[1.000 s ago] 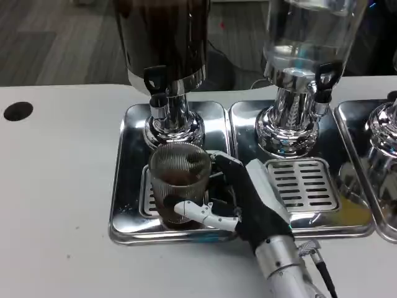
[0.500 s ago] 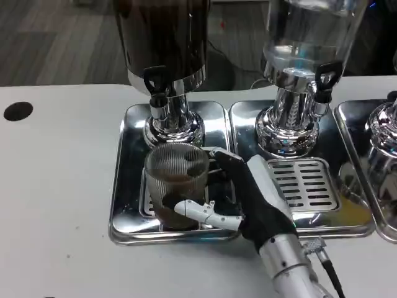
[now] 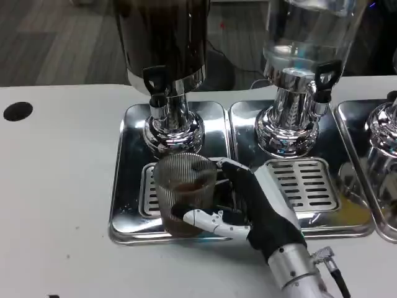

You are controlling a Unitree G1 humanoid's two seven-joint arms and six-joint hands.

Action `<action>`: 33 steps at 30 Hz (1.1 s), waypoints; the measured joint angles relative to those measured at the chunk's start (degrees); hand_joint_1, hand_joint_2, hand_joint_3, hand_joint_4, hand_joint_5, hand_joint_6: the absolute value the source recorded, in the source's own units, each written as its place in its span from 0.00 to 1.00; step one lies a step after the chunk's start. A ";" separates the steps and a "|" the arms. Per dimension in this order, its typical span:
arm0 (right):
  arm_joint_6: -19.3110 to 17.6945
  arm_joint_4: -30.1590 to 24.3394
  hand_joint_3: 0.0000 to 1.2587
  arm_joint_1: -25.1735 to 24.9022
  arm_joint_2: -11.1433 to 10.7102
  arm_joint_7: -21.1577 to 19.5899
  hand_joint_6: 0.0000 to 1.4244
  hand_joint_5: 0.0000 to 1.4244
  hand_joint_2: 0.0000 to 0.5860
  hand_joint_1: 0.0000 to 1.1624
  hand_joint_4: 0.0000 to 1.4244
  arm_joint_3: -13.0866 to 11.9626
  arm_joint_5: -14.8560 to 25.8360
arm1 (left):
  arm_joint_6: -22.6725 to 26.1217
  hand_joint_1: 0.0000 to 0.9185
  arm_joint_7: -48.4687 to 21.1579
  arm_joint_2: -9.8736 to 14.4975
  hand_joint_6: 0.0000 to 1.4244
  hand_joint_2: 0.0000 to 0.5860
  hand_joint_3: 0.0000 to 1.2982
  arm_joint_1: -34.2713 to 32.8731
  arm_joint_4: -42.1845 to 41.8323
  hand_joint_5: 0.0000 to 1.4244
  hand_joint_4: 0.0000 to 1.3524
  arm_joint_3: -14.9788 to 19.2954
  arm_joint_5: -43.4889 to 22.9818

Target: Grasp the cup under the faucet to collect the drink, then remove the cup.

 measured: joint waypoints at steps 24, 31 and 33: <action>-4.34 1.95 0.35 -0.01 -0.05 0.05 0.29 0.39 0.25 0.46 0.35 -1.40 1.01 | 1.17 0.00 -1.07 0.35 0.26 0.20 0.22 -1.67 0.01 0.12 0.11 -0.39 0.11; -7.06 3.66 0.36 -0.10 -0.10 0.04 0.30 0.40 0.25 0.46 0.36 -1.90 1.01 | 1.99 0.00 -1.62 0.82 0.26 0.20 0.22 -2.04 0.01 0.12 0.11 -0.81 0.13; -7.76 3.80 0.36 -0.13 -0.10 0.04 0.30 0.40 0.25 0.45 0.36 -2.02 1.01 | 2.05 0.00 -1.63 0.91 0.26 0.20 0.22 -2.06 0.01 0.12 0.11 -0.84 0.13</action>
